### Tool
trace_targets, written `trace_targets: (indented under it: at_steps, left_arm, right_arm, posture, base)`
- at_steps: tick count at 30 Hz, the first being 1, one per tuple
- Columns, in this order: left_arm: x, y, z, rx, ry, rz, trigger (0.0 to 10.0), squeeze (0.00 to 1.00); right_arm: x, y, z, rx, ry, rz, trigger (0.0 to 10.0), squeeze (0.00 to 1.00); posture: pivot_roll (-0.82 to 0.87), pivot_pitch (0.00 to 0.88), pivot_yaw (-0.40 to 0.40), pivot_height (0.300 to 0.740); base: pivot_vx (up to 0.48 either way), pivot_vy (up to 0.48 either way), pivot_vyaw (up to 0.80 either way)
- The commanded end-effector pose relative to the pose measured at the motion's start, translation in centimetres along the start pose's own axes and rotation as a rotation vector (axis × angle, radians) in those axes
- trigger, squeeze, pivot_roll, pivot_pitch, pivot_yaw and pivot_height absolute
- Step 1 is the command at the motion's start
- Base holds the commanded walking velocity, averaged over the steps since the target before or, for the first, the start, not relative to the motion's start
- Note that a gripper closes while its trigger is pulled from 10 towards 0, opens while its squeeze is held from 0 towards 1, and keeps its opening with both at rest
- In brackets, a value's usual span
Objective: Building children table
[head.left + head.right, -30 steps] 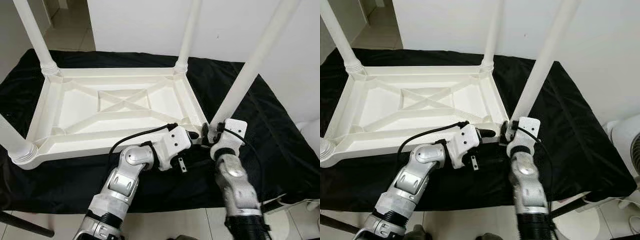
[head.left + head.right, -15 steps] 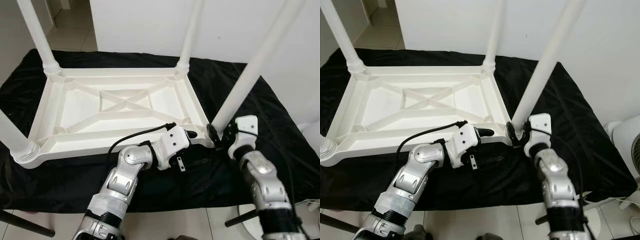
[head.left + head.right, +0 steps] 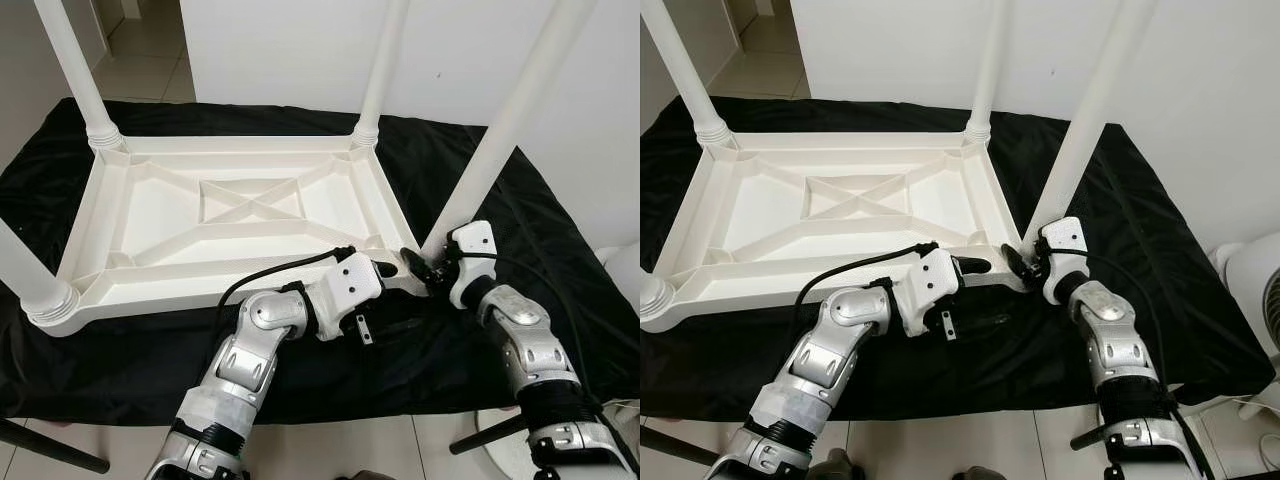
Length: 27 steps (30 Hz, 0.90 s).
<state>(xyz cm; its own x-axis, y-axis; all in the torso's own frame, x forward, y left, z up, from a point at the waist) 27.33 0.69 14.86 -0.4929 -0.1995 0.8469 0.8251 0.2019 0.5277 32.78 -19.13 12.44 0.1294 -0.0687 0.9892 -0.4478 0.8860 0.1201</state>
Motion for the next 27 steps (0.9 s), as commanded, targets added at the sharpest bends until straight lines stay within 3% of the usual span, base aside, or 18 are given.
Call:
trace_targets:
  at_steps: [1,5,6,7,10,12,13,16,19,23,27]
  left_arm:
    - [0.0,0.8,-0.2,0.155,0.037,-0.009,10.0,0.00]
    - [0.0,0.8,-0.2,0.155,0.036,-0.009,10.0,0.00]
    - [0.0,0.7,-0.2,0.154,0.036,-0.009,10.0,0.00]
    - [0.0,0.7,-0.2,0.153,0.035,-0.009,10.0,0.00]
    - [0.0,0.7,-0.2,0.152,0.034,-0.008,10.0,0.00]
    - [0.0,0.7,-0.3,0.151,0.033,-0.007,10.0,0.00]
    - [0.0,0.6,-0.4,0.146,0.030,-0.007,10.0,0.00]
    - [0.0,0.6,-0.4,0.145,0.029,-0.008,10.0,0.00]
    - [0.1,0.5,-0.6,0.141,0.025,-0.007,10.0,0.00]
    - [0.1,0.5,-0.6,0.141,0.024,-0.006,10.0,0.00]
    - [0.1,0.4,-0.6,0.139,0.021,-0.004,10.0,0.00]
  right_arm:
    - [-1.2,0.4,0.0,0.035,0.055,0.036,0.0,0.00]
    - [-1.5,0.2,0.3,0.025,0.054,0.023,0.0,0.00]
    - [-1.5,0.1,0.4,0.005,0.048,0.017,5.6,0.00]
    - [-1.6,0.0,0.5,-0.014,0.043,0.000,10.0,0.00]
    - [-1.6,-0.1,0.6,-0.040,0.039,-0.013,10.0,0.00]
    - [-1.5,-0.4,0.7,-0.092,0.024,-0.029,10.0,0.00]
    - [-1.4,-0.7,0.7,-0.176,0.001,-0.061,10.0,0.00]
    - [-1.4,-0.7,0.7,-0.209,-0.008,-0.081,10.0,0.00]
    - [-0.9,-0.3,0.6,-0.299,-0.040,-0.147,10.0,0.00]
    - [-0.8,-0.1,0.5,-0.329,-0.049,-0.165,10.0,0.00]
    - [-0.5,1.3,0.1,-0.453,-0.082,-0.191,10.0,0.00]
  posture:
    - [0.03,0.000,-0.079,0.740]
    - [0.03,0.000,-0.078,0.740]
    - [0.03,0.000,-0.078,0.740]
    - [0.03,0.000,-0.078,0.740]
    - [0.02,0.000,-0.077,0.740]
    - [0.02,0.000,-0.075,0.740]
    - [0.01,0.000,-0.075,0.740]
    - [0.01,0.000,-0.073,0.740]
    - [0.01,0.000,-0.075,0.740]
    - [0.00,0.000,-0.076,0.740]
    - [0.00,0.000,-0.076,0.740]
  base:
    - [0.000,0.000,0.00]
    - [0.000,0.000,0.00]
    - [0.000,0.000,0.00]
    - [0.000,0.000,0.00]
    - [0.000,0.000,0.00]
    - [0.000,0.000,0.00]
    - [0.000,0.000,0.00]
    - [0.000,0.000,0.00]
    - [0.000,0.000,0.00]
    - [0.000,0.000,0.00]
    - [0.000,0.000,0.00]
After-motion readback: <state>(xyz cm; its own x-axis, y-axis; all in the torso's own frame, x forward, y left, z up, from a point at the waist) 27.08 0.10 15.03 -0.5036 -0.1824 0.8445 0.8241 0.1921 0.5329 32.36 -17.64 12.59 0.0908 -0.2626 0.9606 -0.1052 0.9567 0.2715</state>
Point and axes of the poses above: a point about 5 cm out from each wrist's last joint towards the gripper, its own z axis pointing back from the gripper into the wrist, its own x axis along the axis of the wrist's last joint, y = z × x, the point moved 1 cm from there along -z, pointing out of the wrist towards the gripper, and after that the axes turned 15 degrees about -z, right-handed, at the moved point
